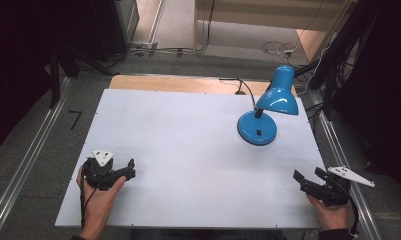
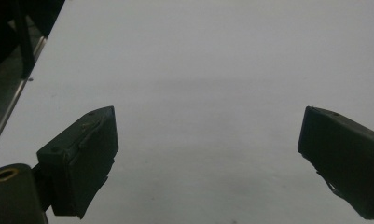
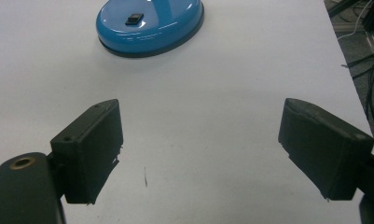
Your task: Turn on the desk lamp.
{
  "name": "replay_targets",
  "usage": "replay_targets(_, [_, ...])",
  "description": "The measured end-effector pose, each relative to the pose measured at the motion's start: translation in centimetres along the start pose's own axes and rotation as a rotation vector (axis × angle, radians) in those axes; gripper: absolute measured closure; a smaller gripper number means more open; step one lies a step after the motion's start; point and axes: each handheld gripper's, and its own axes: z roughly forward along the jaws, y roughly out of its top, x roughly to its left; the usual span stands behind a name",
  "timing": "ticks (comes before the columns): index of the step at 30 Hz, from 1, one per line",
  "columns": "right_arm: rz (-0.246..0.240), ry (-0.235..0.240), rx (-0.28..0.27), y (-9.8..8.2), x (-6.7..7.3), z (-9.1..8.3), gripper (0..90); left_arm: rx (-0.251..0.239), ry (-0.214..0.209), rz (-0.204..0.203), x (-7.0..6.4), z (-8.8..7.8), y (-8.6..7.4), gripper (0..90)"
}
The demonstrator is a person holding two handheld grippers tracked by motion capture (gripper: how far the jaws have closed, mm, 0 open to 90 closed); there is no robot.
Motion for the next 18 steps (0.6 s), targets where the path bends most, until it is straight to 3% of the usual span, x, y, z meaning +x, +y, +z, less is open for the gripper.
replay_targets(2, [0.005,-0.002,0.002,0.0,0.0,0.1,12.1,-0.010,-0.006,0.005,0.0,-0.6,-0.1,5.5])
replay_targets(5, [0.002,0.000,0.002,0.0,0.0,0.1,12.0,-0.021,0.022,0.040,0.1,-0.8,-0.1,5.4])
replay_targets(7, [-0.006,0.007,0.001,0.1,0.1,0.2,12.1,-0.020,0.023,0.034,0.2,-0.7,0.0,5.4])
replay_targets(10, [-0.012,0.012,0.003,0.2,0.4,0.5,12.1,-0.001,0.006,0.003,0.5,-0.5,-0.1,5.4])
replay_targets(13, [-0.020,0.017,0.005,0.3,0.6,0.8,12.1,0.020,-0.051,-0.078,1.1,-0.3,-0.2,4.4])
replay_targets(18, [-0.033,0.023,0.008,0.5,1.2,1.4,12.1,0.005,-0.045,-0.084,1.2,-0.3,-0.1,4.4])
